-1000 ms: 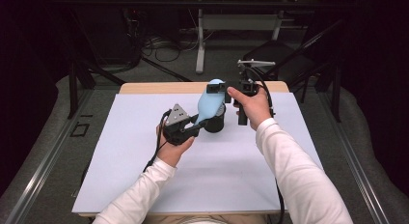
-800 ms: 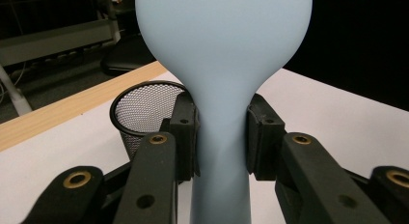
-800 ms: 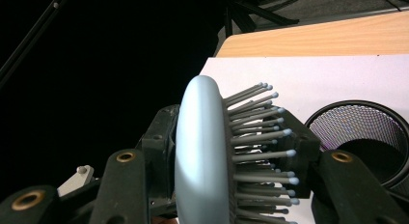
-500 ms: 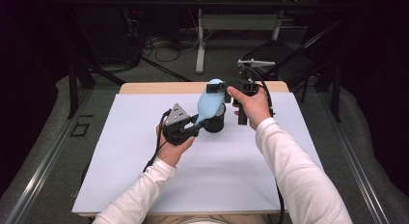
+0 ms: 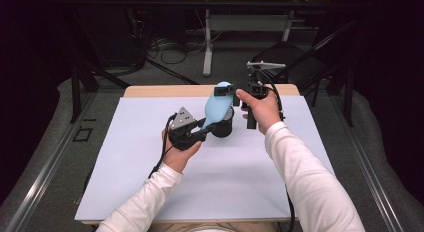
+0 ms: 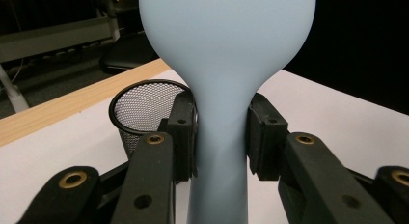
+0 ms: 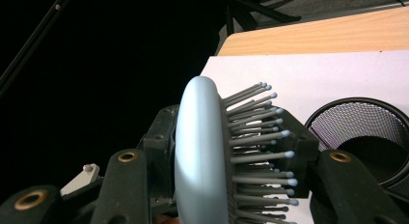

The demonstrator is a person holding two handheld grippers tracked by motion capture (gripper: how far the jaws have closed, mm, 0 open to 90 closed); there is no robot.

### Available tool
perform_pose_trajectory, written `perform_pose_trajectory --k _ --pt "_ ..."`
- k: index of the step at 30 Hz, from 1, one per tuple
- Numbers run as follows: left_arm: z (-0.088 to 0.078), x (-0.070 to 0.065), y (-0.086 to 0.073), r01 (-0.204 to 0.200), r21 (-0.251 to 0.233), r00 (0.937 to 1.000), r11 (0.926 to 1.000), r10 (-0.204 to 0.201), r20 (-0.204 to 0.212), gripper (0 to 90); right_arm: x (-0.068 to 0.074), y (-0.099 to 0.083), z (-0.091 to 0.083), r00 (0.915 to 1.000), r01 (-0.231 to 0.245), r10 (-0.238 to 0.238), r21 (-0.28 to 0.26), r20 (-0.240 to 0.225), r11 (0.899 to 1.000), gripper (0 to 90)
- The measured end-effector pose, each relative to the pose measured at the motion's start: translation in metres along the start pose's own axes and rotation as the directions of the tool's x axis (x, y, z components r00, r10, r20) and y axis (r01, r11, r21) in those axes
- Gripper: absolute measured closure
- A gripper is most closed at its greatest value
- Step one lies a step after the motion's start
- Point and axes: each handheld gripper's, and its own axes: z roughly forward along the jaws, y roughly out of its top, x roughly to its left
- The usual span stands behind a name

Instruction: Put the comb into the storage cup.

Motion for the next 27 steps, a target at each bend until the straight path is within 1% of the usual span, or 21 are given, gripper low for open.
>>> perform_pose_trajectory --k 5,10,17,27 --pt "0.0008 -0.0005 -0.0005 0.006 0.000 1.0000 1.0000 -0.006 0.008 64.5 -0.0007 0.0006 -0.0011 0.9999 0.003 -0.003 -0.008 0.010 1.000 50.1" --pt "0.0009 -0.0003 -0.0005 0.020 -0.005 0.9997 0.9998 -0.020 0.012 59.5 -0.0016 0.0011 -0.0022 0.9999 0.001 -0.001 -0.011 0.016 1.000 50.1" --pt "0.0003 0.0000 0.0001 0.027 -0.016 0.9996 0.9995 -0.027 0.001 50.6 -0.0034 0.0018 -0.0031 0.9996 0.007 -0.006 -0.012 0.026 1.000 50.2" --pt "-0.0010 -0.0001 0.0011 0.042 -0.027 0.9990 0.9988 -0.042 -0.014 42.5 -0.0055 0.0032 -0.0054 0.9990 0.011 -0.010 -0.019 0.045 1.000 50.3"
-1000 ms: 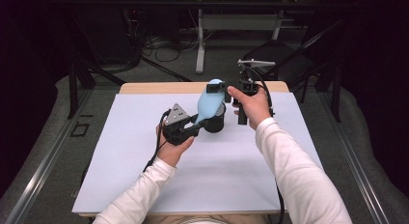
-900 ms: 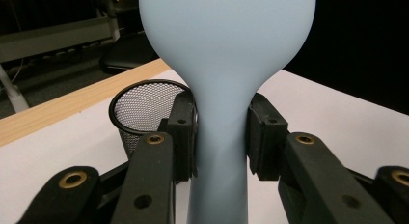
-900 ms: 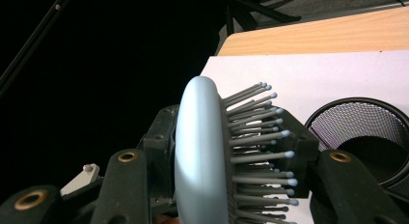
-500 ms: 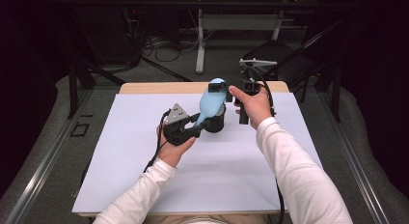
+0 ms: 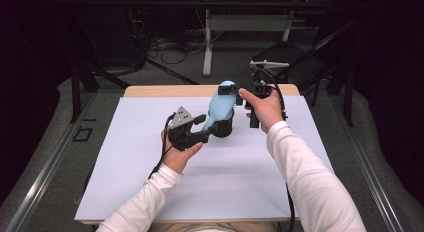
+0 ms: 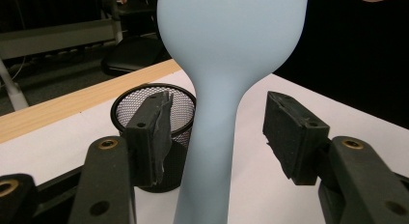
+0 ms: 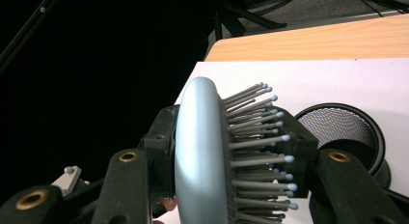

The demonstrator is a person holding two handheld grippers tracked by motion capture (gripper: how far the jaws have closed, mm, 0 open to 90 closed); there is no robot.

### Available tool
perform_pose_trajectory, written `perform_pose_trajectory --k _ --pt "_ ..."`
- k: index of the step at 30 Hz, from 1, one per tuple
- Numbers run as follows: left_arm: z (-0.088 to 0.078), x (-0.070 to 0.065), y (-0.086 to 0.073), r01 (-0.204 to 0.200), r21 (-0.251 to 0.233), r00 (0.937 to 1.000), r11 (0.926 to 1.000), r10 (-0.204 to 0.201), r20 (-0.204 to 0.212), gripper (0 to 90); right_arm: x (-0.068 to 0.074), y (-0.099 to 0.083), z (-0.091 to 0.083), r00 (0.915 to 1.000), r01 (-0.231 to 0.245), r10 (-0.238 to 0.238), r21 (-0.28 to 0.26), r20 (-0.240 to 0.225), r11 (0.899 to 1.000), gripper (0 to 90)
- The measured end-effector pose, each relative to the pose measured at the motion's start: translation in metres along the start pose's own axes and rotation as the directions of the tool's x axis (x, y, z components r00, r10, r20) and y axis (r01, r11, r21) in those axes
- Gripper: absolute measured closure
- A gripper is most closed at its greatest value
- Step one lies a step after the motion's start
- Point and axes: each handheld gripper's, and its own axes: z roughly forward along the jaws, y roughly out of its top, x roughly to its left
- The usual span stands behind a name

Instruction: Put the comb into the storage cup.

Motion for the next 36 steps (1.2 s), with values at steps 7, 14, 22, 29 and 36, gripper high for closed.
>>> perform_pose_trajectory --k 7,14,22,29,36 --pt "0.000 0.000 0.001 0.004 0.017 0.9999 0.9998 -0.003 -0.011 37.6 -0.002 0.001 -0.003 0.9999 0.003 -0.003 -0.010 0.013 1.000 50.4" --pt "-0.002 0.000 0.003 0.013 0.024 0.9998 0.9996 -0.013 -0.018 36.6 -0.005 0.003 -0.006 0.9997 0.003 -0.002 -0.020 0.023 1.000 50.4" --pt "-0.004 -0.002 0.005 0.014 0.023 0.9997 0.9996 -0.014 -0.020 35.4 -0.009 0.006 -0.012 0.9992 -0.003 0.004 -0.036 0.040 0.999 50.4" --pt "-0.008 0.000 0.008 0.015 0.010 0.9994 0.9998 -0.015 -0.031 35.4 -0.008 0.009 -0.019 0.9987 0.004 -0.001 -0.046 0.051 0.999 50.4" --pt "-0.014 0.004 0.012 0.001 -0.003 0.9988 1.0000 -0.001 -0.049 35.4 -0.009 0.014 -0.027 0.9978 0.007 -0.003 -0.062 0.066 0.998 50.4"
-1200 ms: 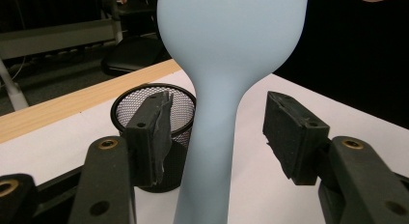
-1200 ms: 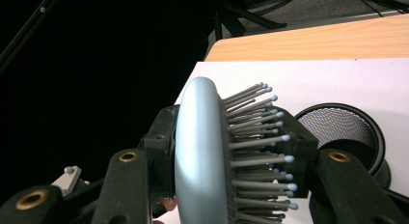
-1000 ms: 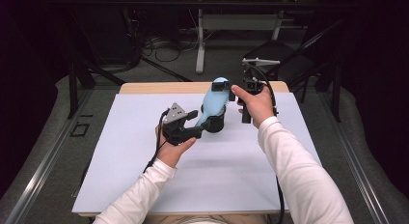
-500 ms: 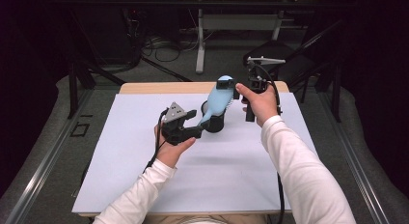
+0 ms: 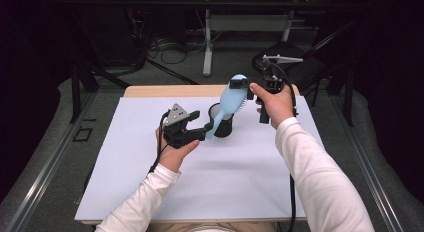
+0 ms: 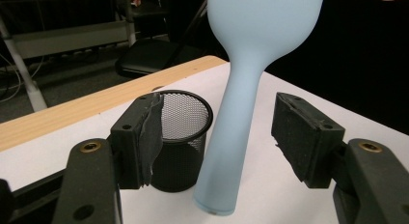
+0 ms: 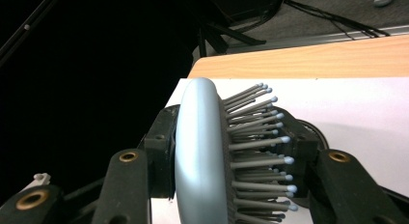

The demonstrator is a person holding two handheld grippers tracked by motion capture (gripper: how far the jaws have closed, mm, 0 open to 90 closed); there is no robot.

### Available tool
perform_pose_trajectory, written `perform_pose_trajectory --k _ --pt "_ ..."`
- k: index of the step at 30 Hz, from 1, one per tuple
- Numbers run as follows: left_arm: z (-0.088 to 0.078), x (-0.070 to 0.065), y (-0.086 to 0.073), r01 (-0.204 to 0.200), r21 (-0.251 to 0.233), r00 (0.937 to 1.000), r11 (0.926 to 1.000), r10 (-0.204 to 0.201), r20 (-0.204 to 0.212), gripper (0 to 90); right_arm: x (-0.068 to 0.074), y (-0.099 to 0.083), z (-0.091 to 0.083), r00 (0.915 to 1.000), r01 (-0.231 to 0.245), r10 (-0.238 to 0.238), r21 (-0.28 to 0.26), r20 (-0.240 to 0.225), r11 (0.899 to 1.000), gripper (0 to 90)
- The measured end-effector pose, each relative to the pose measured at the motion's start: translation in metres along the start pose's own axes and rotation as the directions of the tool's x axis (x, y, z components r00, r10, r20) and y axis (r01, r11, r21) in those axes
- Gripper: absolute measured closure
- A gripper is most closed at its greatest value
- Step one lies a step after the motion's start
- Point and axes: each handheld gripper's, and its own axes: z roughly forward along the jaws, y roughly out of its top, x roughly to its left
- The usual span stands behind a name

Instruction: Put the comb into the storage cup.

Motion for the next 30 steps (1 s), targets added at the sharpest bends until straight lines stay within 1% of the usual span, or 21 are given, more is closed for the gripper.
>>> perform_pose_trajectory --k 4,7,12,15,18,19,21,23,26,27,28,30 --pt "-0.002 0.002 0.002 0.002 -0.003 1.0000 1.0000 -0.002 -0.007 35.4 -0.002 0.003 -0.004 0.9999 0.000 0.000 -0.008 0.010 1.000 50.4" --pt "-0.003 0.005 0.003 0.006 0.004 1.0000 1.0000 -0.006 -0.004 35.4 -0.003 0.004 -0.006 0.9999 -0.001 0.002 -0.013 0.015 1.000 50.4" --pt "-0.004 0.008 0.003 0.015 0.012 0.9998 0.9998 -0.015 -0.012 35.2 -0.004 0.005 -0.008 0.9998 0.001 0.000 -0.018 0.021 1.000 50.4" --pt "-0.003 0.012 0.002 0.020 0.025 0.9994 0.9995 -0.019 -0.029 31.7 -0.004 0.006 -0.009 0.9996 0.005 -0.005 -0.022 0.027 1.000 50.4" --pt "-0.003 0.016 0.001 0.035 0.040 0.9987 0.9986 -0.034 -0.039 28.7 -0.004 0.008 -0.010 0.9996 0.010 -0.009 -0.030 0.028 1.000 50.4" --pt "-0.003 0.017 0.001 0.040 0.038 0.9985 0.9985 -0.038 -0.040 28.3 -0.003 0.008 -0.010 0.9996 0.004 -0.003 -0.029 0.029 1.000 50.4" --pt "-0.003 0.019 0.000 0.045 0.043 0.9979 0.9981 -0.043 -0.048 26.4 -0.003 0.009 -0.011 0.9994 0.013 -0.012 -0.030 0.034 0.999 50.4" --pt "-0.002 0.022 -0.001 0.063 0.042 0.9971 0.9971 -0.061 -0.044 23.8 -0.002 0.010 -0.011 0.9992 0.016 -0.015 -0.033 0.038 0.999 50.4" --pt "-0.002 0.027 -0.002 0.091 0.039 0.9948 0.9951 -0.089 -0.050 20.7 -0.003 0.012 -0.013 0.9989 0.019 -0.017 -0.041 0.044 0.999 50.4" --pt "-0.002 0.028 -0.003 0.092 0.040 0.9946 0.9949 -0.090 -0.052 20.4 -0.002 0.013 -0.013 0.9989 0.012 -0.010 -0.039 0.045 0.999 50.4" --pt "-0.002 0.030 -0.003 0.096 0.033 0.9941 0.9948 -0.094 -0.054 20.4 -0.003 0.013 -0.014 0.9988 0.017 -0.015 -0.043 0.048 0.999 50.4" --pt "-0.002 0.032 -0.005 0.094 0.036 0.9927 0.9949 -0.091 -0.078 20.4 -0.004 0.014 -0.014 0.9986 0.017 -0.015 -0.047 0.051 0.999 50.4"
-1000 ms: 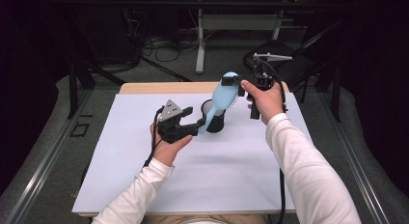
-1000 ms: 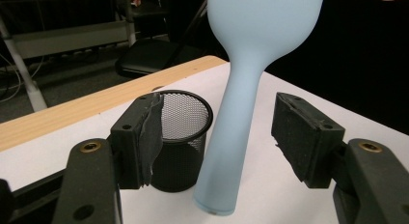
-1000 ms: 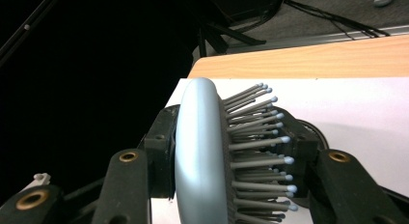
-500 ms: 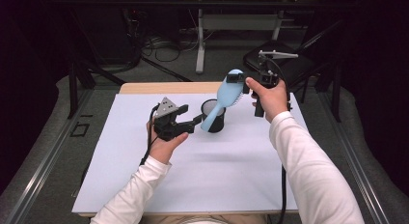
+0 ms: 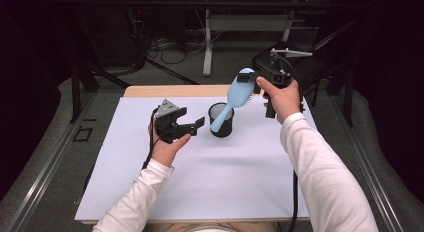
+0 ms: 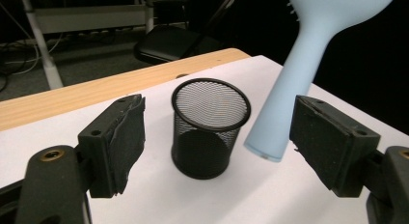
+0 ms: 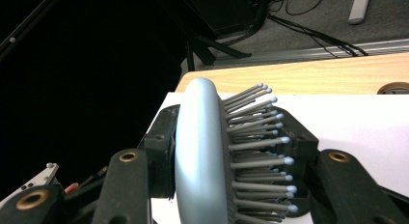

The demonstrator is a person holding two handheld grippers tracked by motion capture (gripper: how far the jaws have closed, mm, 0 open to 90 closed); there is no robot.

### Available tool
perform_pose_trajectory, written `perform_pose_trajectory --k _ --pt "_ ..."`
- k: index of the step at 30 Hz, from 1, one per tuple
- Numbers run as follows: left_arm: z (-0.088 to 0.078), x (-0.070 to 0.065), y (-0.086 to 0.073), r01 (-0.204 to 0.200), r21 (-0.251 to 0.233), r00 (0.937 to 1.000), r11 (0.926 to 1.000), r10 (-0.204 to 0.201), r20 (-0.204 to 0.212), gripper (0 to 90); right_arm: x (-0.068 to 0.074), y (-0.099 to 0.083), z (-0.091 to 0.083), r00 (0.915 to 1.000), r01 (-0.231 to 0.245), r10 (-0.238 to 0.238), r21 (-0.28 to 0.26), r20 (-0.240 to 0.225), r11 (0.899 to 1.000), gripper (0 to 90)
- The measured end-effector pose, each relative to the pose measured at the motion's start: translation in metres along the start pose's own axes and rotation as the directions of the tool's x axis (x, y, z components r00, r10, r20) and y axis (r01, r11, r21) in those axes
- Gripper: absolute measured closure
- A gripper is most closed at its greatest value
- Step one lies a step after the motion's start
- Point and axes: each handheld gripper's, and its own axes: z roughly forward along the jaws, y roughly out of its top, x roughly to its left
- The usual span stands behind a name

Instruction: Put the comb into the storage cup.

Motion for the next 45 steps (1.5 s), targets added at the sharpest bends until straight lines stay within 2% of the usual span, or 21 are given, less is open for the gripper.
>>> perform_pose_trajectory --k 2,4,9,18,23,27,31,36,39,45 --pt "0.000 0.003 -0.001 0.005 0.003 1.0000 1.0000 -0.005 -0.004 19.5 -0.001 0.001 0.000 1.0000 -0.001 0.001 -0.002 0.004 1.000 50.4" --pt "0.000 0.006 -0.001 0.030 -0.010 0.9995 0.9995 -0.030 -0.003 19.3 -0.001 0.002 0.000 1.0000 -0.004 0.004 -0.006 0.007 1.000 50.4" --pt "-0.001 0.013 -0.002 0.050 -0.037 0.9986 0.9981 -0.050 -0.017 18.2 -0.002 0.005 -0.001 0.9998 0.002 -0.001 -0.012 0.019 1.000 50.4" --pt "0.000 0.026 -0.005 0.118 -0.027 0.9925 0.9926 -0.119 -0.028 15.7 0.000 0.011 -0.003 0.9991 0.012 -0.011 -0.028 0.040 1.000 50.4" --pt "-0.001 0.031 -0.005 0.132 -0.031 0.9906 0.9907 -0.133 -0.030 15.0 0.002 0.013 -0.004 0.9985 0.019 -0.017 -0.035 0.052 0.999 50.4" --pt "-0.002 0.035 -0.005 0.144 -0.035 0.9890 0.9889 -0.145 -0.029 10.8 0.002 0.016 -0.003 0.9978 0.020 -0.018 -0.039 0.063 0.999 50.3" --pt "-0.003 0.036 -0.006 0.135 -0.030 0.9904 0.9903 -0.136 -0.026 5.3 0.002 0.017 -0.002 0.9974 0.019 -0.016 -0.047 0.070 0.999 50.3" --pt "-0.004 0.037 -0.005 0.139 -0.039 0.9898 0.9895 -0.140 -0.026 4.7 0.001 0.019 -0.001 0.9957 0.031 -0.026 -0.055 0.089 0.998 50.3" --pt "-0.005 0.037 -0.005 0.143 -0.041 0.9894 0.9889 -0.144 -0.022 1.3 0.002 0.020 0.001 0.9948 0.030 -0.024 -0.060 0.099 0.998 50.3" --pt "-0.003 0.036 -0.006 0.138 -0.030 0.9902 0.9900 -0.139 -0.018 0.5 0.002 0.021 0.006 0.9917 0.048 -0.040 -0.063 0.123 0.997 50.3"
